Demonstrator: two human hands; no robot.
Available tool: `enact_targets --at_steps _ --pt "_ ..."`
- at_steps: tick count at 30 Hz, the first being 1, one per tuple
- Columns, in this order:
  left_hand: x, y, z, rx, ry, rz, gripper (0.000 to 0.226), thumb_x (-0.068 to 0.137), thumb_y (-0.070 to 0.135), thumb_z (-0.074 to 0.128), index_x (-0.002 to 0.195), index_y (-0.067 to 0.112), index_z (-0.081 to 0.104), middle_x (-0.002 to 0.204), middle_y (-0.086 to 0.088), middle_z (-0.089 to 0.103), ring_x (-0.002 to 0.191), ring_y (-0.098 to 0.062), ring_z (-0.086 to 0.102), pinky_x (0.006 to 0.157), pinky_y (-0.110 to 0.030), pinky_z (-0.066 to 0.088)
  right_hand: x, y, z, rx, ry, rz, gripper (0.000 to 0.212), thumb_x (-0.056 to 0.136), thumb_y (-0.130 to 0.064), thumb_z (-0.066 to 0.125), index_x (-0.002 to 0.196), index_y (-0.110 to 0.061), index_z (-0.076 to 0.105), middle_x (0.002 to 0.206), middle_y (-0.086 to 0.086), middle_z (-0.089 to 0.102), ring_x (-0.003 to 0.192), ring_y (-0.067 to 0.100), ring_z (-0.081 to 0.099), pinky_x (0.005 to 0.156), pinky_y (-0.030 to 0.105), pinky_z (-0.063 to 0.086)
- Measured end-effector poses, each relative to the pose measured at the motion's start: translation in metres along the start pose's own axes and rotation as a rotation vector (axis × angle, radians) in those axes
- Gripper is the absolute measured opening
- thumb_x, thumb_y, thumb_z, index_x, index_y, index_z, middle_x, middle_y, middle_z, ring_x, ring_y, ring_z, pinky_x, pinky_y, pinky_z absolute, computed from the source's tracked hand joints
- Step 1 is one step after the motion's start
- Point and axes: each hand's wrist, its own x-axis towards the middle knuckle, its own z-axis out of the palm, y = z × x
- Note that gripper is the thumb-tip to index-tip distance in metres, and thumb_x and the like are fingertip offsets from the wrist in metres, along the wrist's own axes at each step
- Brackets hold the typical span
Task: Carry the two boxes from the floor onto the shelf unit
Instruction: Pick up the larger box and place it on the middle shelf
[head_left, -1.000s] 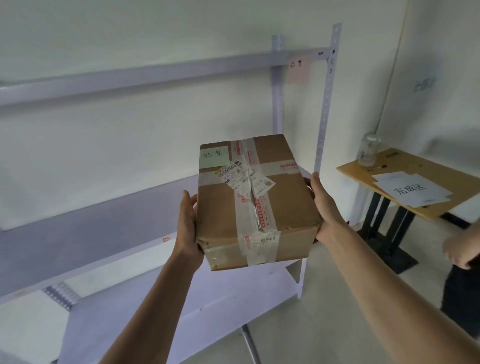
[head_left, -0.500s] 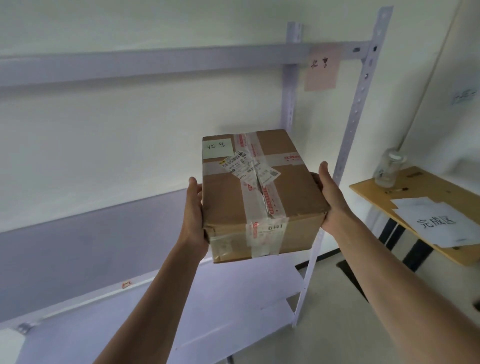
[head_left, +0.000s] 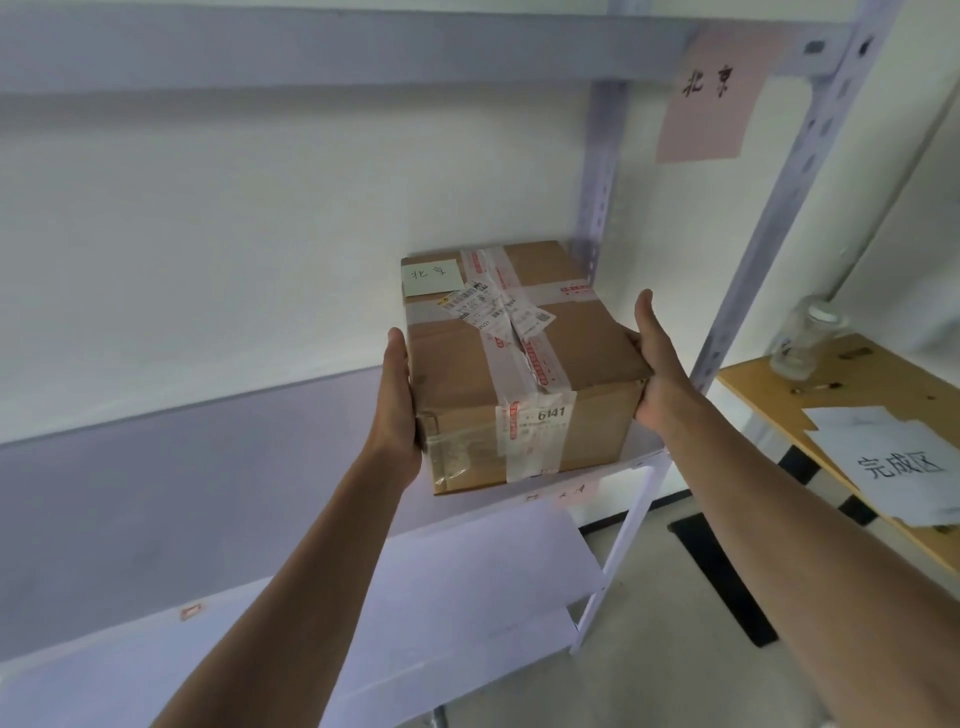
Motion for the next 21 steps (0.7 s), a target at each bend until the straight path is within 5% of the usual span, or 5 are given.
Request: enact_targets --at_steps 7,16,21 --pt "0.004 -0.016 0.003 0.002 0.077 0.007 0.065 0.11 0.064 0.018 0.116 0.033 0.075 0.102 0.003 0.087 0.091 -0.019 0.084 0.078 -0.04 0.065 0.027 0.01 -0.004 0.012 -0.091 0.047 0.073 0.091 -0.078 0.039 0.112 -0.018 0.076 0.09 0.006 0.082 0.078 0.024 0.079 0.065 0.034 0.064" --pt "-0.003 -0.033 0.017 -0.012 0.103 0.057 0.066 0.113 0.057 0.016 0.115 0.025 0.074 0.099 0.001 0.087 0.088 -0.018 0.084 0.07 -0.034 0.068 0.04 0.023 -0.02 0.068 -0.186 0.046 0.076 0.093 -0.074 0.041 0.134 -0.016 0.067 0.097 0.006 0.082 0.085 0.025 0.079 0.071 0.036 0.062" --pt "-0.005 -0.04 0.021 0.009 0.143 0.089 0.066 0.112 0.058 0.017 0.114 0.028 0.075 0.102 0.001 0.086 0.094 -0.022 0.084 0.072 -0.037 0.068 0.044 0.021 -0.02 0.067 -0.208 0.079 0.068 0.094 -0.073 0.042 0.112 -0.018 0.076 0.093 0.008 0.082 0.081 0.026 0.079 0.067 0.035 0.062"
